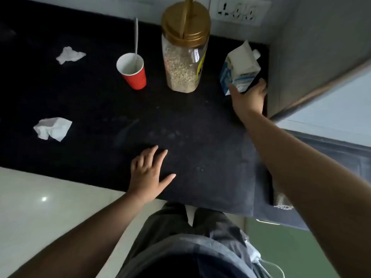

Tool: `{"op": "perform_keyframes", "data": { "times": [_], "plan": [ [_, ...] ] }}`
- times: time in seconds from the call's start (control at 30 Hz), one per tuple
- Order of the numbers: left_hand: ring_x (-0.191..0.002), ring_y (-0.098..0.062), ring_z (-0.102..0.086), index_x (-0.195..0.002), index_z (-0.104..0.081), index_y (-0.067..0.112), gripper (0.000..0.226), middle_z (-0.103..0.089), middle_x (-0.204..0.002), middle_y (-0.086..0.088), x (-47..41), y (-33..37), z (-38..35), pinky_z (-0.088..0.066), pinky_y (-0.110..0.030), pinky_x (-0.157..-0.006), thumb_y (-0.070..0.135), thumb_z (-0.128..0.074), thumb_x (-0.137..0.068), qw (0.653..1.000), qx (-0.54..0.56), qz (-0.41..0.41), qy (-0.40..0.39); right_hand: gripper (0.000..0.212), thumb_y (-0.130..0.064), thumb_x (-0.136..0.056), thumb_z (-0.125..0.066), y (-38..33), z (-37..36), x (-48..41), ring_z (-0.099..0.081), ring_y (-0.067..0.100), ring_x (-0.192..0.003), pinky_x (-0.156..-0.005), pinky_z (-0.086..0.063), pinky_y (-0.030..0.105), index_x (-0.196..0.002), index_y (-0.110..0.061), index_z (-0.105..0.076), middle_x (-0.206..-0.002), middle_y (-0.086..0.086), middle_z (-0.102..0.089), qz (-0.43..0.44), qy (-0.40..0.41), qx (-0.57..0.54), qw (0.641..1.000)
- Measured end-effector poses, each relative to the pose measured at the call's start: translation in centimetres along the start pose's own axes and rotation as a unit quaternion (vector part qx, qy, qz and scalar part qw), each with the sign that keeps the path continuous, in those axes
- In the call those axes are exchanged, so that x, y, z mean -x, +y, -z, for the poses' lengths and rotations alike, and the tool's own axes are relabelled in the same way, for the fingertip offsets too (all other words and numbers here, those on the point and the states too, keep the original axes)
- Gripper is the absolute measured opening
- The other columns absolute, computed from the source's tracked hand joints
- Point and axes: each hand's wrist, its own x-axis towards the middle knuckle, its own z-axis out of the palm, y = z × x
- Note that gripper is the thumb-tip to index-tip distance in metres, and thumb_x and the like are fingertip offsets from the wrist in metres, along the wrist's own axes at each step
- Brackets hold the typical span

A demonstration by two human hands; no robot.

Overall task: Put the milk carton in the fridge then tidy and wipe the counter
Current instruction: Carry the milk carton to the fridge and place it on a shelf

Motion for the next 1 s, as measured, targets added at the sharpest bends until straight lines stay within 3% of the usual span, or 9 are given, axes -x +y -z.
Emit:
{"op": "perform_keyframes", "data": {
  "times": [0.3,0.4,0.57,0.73,0.83,0.93,1.0],
  "plan": [
    [-0.126,-0.032,-0.039,-0.136,-0.042,0.022,0.070,-0.041,-0.142,-0.012,-0.1,0.0,-0.3,-0.038,-0.054,-0.098,0.063,-0.042,-0.079,1.000,-0.005,0.004,0.006,0.102,-0.034,-0.068,-0.078,-1.5,-2.6,-3.7,-0.025,0.027,-0.135,-0.112,-0.026,0.034,-0.142,-0.004,-0.014,-0.147,0.014,-0.022,0.014,0.086,-0.082,0.993],
    [-0.125,-0.032,-0.039,-0.135,-0.041,0.021,0.070,-0.042,-0.142,-0.012,-0.2,0.2,0.0,-0.039,-0.054,-0.098,0.063,-0.042,-0.079,1.000,-0.004,0.006,-0.002,0.098,-0.027,-0.071,-0.077,-1.3,-2.4,-4.6,-0.031,0.023,-0.134,-0.108,-0.029,0.028,-0.144,-0.009,-0.014,-0.148,0.009,-0.026,0.030,0.079,-0.110,0.990],
    [-0.127,-0.031,-0.037,-0.136,-0.038,0.021,0.071,-0.040,-0.143,-0.013,-0.1,0.4,0.2,-0.039,-0.054,-0.099,0.062,-0.042,-0.079,1.000,-0.009,0.014,-0.016,0.083,-0.028,-0.068,-0.075,-0.1,-1.5,-3.0,-0.042,0.022,-0.123,-0.101,-0.041,0.033,-0.136,-0.009,-0.030,-0.134,0.009,-0.039,0.092,0.050,-0.080,0.991],
    [-0.132,-0.035,-0.035,-0.139,-0.035,0.020,0.071,-0.036,-0.146,-0.015,-0.2,0.4,0.2,-0.036,-0.058,-0.102,0.061,-0.038,-0.081,0.999,-0.005,0.014,-0.043,0.078,-0.026,-0.066,-0.077,2.2,-0.6,2.6,-0.042,0.026,-0.121,-0.099,-0.036,0.030,-0.131,-0.006,-0.038,-0.129,0.013,-0.044,0.137,0.030,-0.064,0.988],
    [-0.136,-0.035,-0.030,-0.140,-0.031,0.020,0.072,-0.032,-0.149,-0.015,0.2,0.7,0.2,-0.033,-0.058,-0.104,0.060,-0.035,-0.081,0.998,0.000,0.021,-0.051,0.077,-0.024,-0.067,-0.077,4.2,0.2,6.2,-0.039,0.023,-0.122,-0.096,-0.032,0.024,-0.131,-0.010,-0.037,-0.129,0.006,-0.042,0.123,0.014,-0.060,0.991],
    [-0.136,-0.036,-0.031,-0.141,-0.032,0.020,0.072,-0.032,-0.149,-0.015,0.3,1.2,0.4,-0.034,-0.058,-0.103,0.060,-0.032,-0.081,0.998,-0.002,0.032,-0.060,0.078,-0.027,-0.067,-0.078,5.5,0.8,8.9,-0.040,0.018,-0.121,-0.100,-0.040,0.034,-0.131,-0.020,-0.035,-0.122,-0.008,-0.036,0.108,-0.008,-0.090,0.990],
    [-0.135,-0.036,-0.033,-0.140,-0.032,0.020,0.072,-0.034,-0.148,-0.015,0.1,1.3,0.6,-0.035,-0.058,-0.102,0.060,-0.031,-0.081,0.997,-0.015,0.033,-0.069,0.081,-0.026,-0.065,-0.079,5.8,0.8,9.5,-0.040,0.017,-0.122,-0.101,-0.041,0.037,-0.132,-0.020,-0.034,-0.125,-0.006,-0.037,0.107,-0.013,-0.088,0.990]
  ]
}}
